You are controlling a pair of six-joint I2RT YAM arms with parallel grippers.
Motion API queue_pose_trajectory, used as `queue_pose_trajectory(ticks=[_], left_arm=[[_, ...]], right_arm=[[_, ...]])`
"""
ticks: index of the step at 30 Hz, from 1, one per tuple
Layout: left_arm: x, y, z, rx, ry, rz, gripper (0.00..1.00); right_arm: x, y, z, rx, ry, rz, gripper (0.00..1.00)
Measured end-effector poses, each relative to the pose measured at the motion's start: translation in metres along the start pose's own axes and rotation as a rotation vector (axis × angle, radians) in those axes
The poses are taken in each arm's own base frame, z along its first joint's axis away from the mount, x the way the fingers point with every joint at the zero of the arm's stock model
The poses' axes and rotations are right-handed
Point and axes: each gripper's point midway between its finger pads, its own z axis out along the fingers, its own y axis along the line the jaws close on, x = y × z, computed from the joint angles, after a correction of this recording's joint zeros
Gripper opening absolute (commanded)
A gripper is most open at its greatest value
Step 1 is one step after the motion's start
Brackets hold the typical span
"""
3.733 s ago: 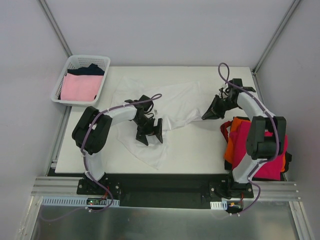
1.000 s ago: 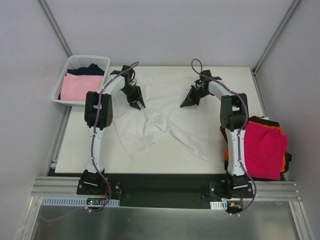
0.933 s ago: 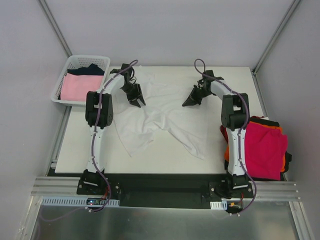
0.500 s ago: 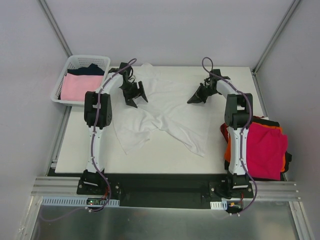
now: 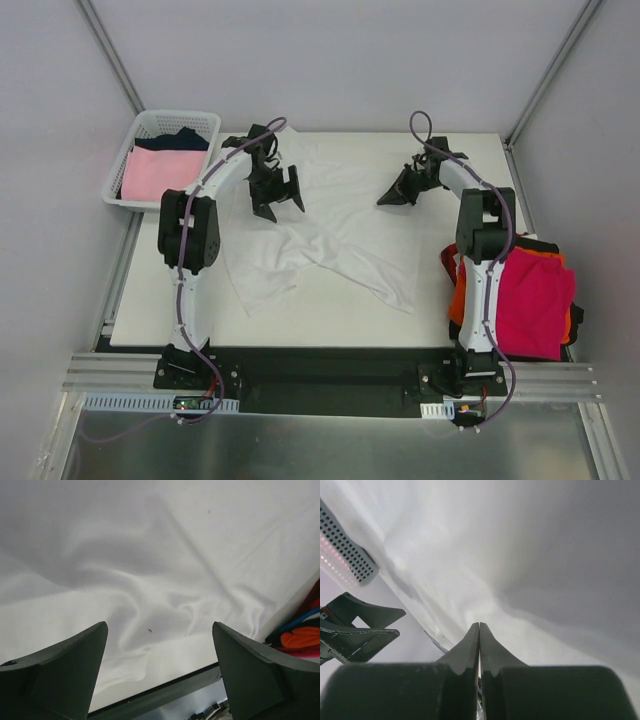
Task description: Fold and stack the t-shirts
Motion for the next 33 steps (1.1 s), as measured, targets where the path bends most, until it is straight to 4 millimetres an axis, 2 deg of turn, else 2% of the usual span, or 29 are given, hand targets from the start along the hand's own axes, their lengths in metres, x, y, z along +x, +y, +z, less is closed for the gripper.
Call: queue_pose_trajectory(ticks=[4, 6, 8, 10, 13, 16, 19, 26, 33], left_arm=[[0.023, -0.021, -0.026, 0.011, -0.035, 0.065, 0.88], [0.036, -0.027, -0.036, 0.016, -0.045, 0.088, 0.81], [0.055, -0.027, -0.042, 0.019, -0.041, 0.101, 0.54], [0.077, -0.016, -0.039, 0.014, -0.020, 0.095, 0.29], [0.110, 0.015, -0.022, -0.032, 0.048, 0.055, 0.18], [0.140, 0.049, 0.000, -0.101, 0.126, 0.014, 0.17], [0.153, 0.065, 0.009, -0.134, 0.157, -0.001, 0.18], [0.137, 0.061, 0.016, -0.113, 0.095, 0.024, 0.20], [0.137, 0.063, 0.021, -0.112, 0.089, 0.027, 0.22]], right_arm=[[0.030, 0.008, -0.017, -0.009, 0.008, -0.025, 0.01], [0.047, 0.011, -0.020, -0.011, 0.017, -0.047, 0.01], [0.072, 0.011, -0.017, -0.005, 0.043, -0.066, 0.01], [0.097, 0.007, -0.009, 0.012, 0.084, -0.078, 0.01], [0.124, 0.000, 0.007, 0.040, 0.138, -0.088, 0.01], [0.140, -0.002, 0.016, 0.061, 0.169, -0.096, 0.01], [0.142, 0.001, 0.019, 0.061, 0.173, -0.109, 0.01], [0.132, 0.009, 0.025, 0.055, 0.157, -0.128, 0.01], [0.131, -0.001, 0.030, 0.083, 0.161, -0.116, 0.01]])
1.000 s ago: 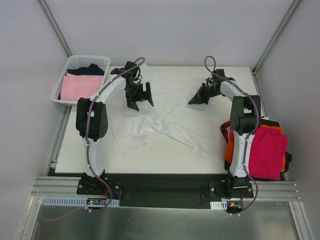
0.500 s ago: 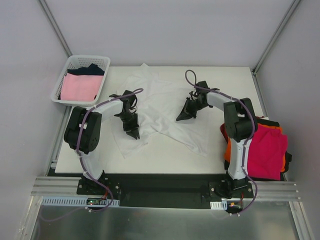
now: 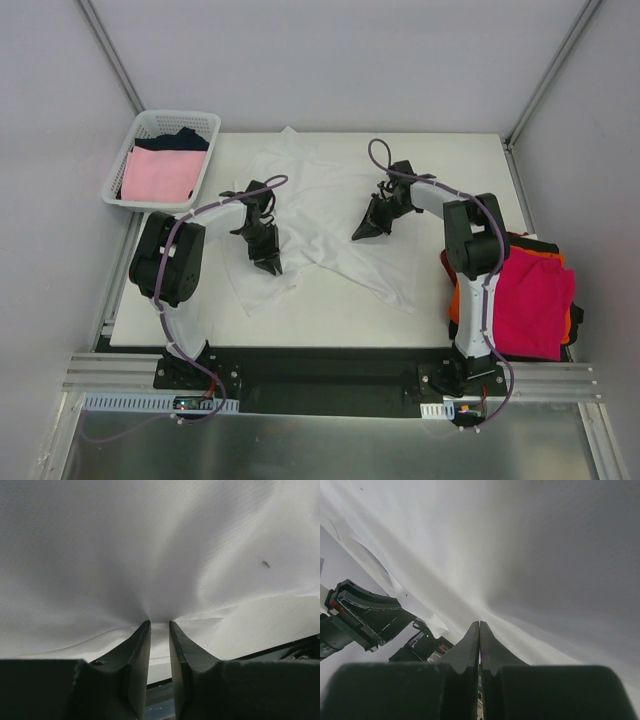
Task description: Fold and stack the t-shirts
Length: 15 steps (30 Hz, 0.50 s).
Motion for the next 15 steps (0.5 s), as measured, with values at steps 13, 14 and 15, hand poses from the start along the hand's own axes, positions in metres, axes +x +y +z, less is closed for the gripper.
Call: queue_pose_trajectory(ticks=[13, 14, 15], left_arm=[[0.007, 0.009, 0.005, -0.010, 0.027, -0.024, 0.20], [0.008, 0.010, 0.005, -0.009, 0.029, -0.025, 0.20], [0.008, 0.010, 0.005, -0.009, 0.030, -0.026, 0.20]], right_arm=[[-0.029, -0.008, -0.002, -0.003, -0.023, 0.030, 0.01], [-0.034, -0.011, -0.004, -0.004, -0.029, 0.039, 0.01], [-0.038, -0.013, -0.006, -0.004, -0.034, 0.045, 0.01]])
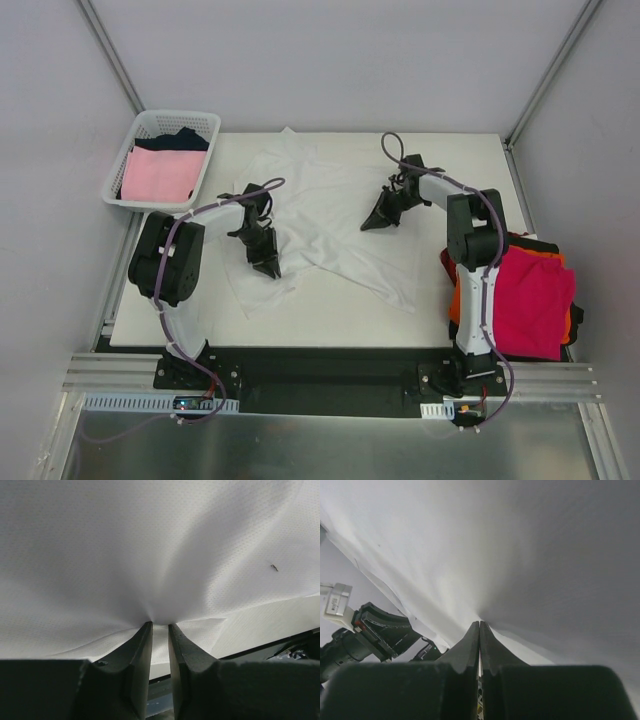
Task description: Fold and stack the t-shirts
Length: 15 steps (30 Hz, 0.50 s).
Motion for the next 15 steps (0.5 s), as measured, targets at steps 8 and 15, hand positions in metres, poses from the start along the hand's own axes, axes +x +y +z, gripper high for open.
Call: queue_pose_trajectory(ticks=[8, 15], left_arm=[[0.016, 0.007, -0.002, 0.009, 0.027, -0.017, 0.22], [0.040, 0.019, -0.005, -0.014, 0.065, -0.033, 0.23]], right_arm=[[-0.051, -0.020, -0.028, -0.024, -0.082, 0.057, 0.01], [-0.072, -0.033, -0.037, -0.040, -0.100, 0.094, 0.01]])
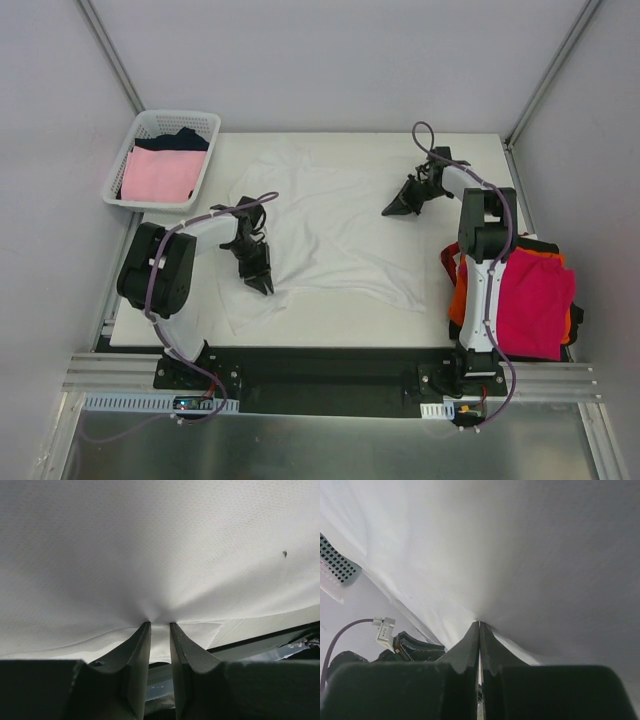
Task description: Fold and stack the t-shirts
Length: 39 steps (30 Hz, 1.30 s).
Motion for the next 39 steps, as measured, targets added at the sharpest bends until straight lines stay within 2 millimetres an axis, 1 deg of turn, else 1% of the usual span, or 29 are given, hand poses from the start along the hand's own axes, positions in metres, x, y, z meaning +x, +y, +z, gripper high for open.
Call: queue_pose_trajectory(ticks=[4, 9, 13, 16, 20, 22, 25, 29, 31, 35, 36, 38, 39], left_arm=[[0.015, 0.009, 0.000, -0.016, 0.022, -0.010, 0.24], [0.025, 0.014, 0.000, -0.024, 0.036, -0.016, 0.24], [0.026, 0.015, -0.001, -0.025, 0.036, -0.016, 0.26], [0.026, 0.014, -0.001, -0.025, 0.036, -0.016, 0.30], [0.018, 0.010, -0.005, -0.032, 0.029, -0.014, 0.31], [0.010, 0.008, -0.005, -0.037, 0.021, -0.012, 0.31], [-0.002, 0.002, -0.005, -0.036, 0.010, -0.009, 0.31], [-0.015, -0.006, -0.008, -0.026, -0.010, -0.001, 0.31], [-0.021, -0.011, -0.012, -0.017, -0.025, 0.006, 0.32], [-0.034, -0.022, -0.019, 0.002, -0.059, 0.019, 0.34], [-0.036, -0.024, -0.021, 0.006, -0.067, 0.022, 0.38], [-0.042, -0.028, -0.025, 0.014, -0.080, 0.026, 0.42], [-0.044, -0.030, -0.026, 0.017, -0.086, 0.028, 0.50]], right_arm=[[-0.008, 0.003, 0.001, -0.013, -0.005, -0.001, 0.01], [-0.019, 0.007, 0.003, -0.035, -0.008, 0.012, 0.01], [-0.031, 0.008, 0.002, -0.054, -0.021, 0.025, 0.01], [-0.039, 0.008, -0.001, -0.063, -0.031, 0.034, 0.01], [-0.041, 0.004, -0.002, -0.066, -0.036, 0.039, 0.01], [-0.036, 0.001, -0.004, -0.073, -0.029, 0.044, 0.02], [-0.023, -0.006, -0.008, -0.067, -0.009, 0.064, 0.08], [-0.006, -0.013, -0.018, -0.034, 0.004, 0.055, 0.08], [-0.001, -0.010, -0.024, -0.031, 0.006, 0.047, 0.09], [0.009, 0.004, -0.044, -0.047, -0.006, 0.017, 0.09], [0.012, 0.009, -0.049, -0.053, -0.012, 0.007, 0.09], [0.021, 0.017, -0.061, -0.064, -0.024, -0.016, 0.10], [0.029, 0.020, -0.065, -0.065, -0.023, -0.023, 0.10]])
